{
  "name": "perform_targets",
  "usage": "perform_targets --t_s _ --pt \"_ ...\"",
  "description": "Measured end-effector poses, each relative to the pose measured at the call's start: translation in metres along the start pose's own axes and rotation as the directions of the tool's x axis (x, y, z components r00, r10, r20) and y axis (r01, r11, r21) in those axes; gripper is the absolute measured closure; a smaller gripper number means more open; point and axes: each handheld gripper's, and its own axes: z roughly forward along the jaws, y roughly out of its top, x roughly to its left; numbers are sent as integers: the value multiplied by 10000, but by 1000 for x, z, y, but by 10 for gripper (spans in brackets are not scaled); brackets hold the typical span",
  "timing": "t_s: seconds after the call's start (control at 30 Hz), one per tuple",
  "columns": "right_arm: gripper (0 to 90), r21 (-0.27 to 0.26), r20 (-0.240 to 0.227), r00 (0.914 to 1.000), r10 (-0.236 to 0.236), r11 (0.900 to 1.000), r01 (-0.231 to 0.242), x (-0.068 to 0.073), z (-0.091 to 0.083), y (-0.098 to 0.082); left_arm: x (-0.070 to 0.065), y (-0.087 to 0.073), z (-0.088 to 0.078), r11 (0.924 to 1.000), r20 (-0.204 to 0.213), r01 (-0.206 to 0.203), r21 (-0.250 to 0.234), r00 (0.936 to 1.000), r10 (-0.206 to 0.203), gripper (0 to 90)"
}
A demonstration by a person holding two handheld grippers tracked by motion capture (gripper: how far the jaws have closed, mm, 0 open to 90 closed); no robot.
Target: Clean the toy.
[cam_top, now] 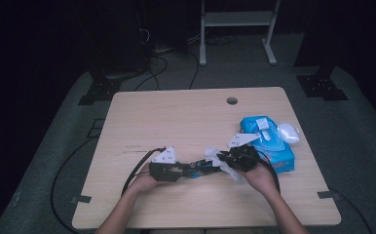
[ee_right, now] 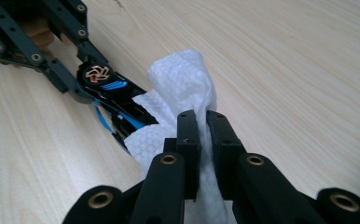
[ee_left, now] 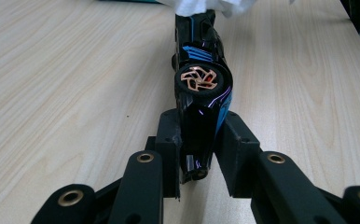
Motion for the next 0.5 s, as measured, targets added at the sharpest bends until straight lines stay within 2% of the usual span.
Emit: perform_targets --t_s 0.13,0.23,0.33,0.4,0.5 --pt "840 -77 -346 9987 383 9992 -386 -2 1 0 1 0 1 10000 -21 31 -33 10000 -31 710" --pt "841 -53 -750 9971 146 9999 -151 11 11 9 -1 1 2 10000 -38 -49 20 10000 49 711" --pt "841 -195 -1200 9921 -360 9992 339 31 27 23 -1 1 1 10000 -2 -45 41 10000 45 711" --pt "841 -154 -1210 9909 -593 9982 578 39 35 27 -1 1 0 10000 -14 -27 51 10000 27 711" --pt "841 -192 -1181 9916 -521 9986 502 36 34 25 0 0 -1 9999 -9 -131 111 9999 131 713"
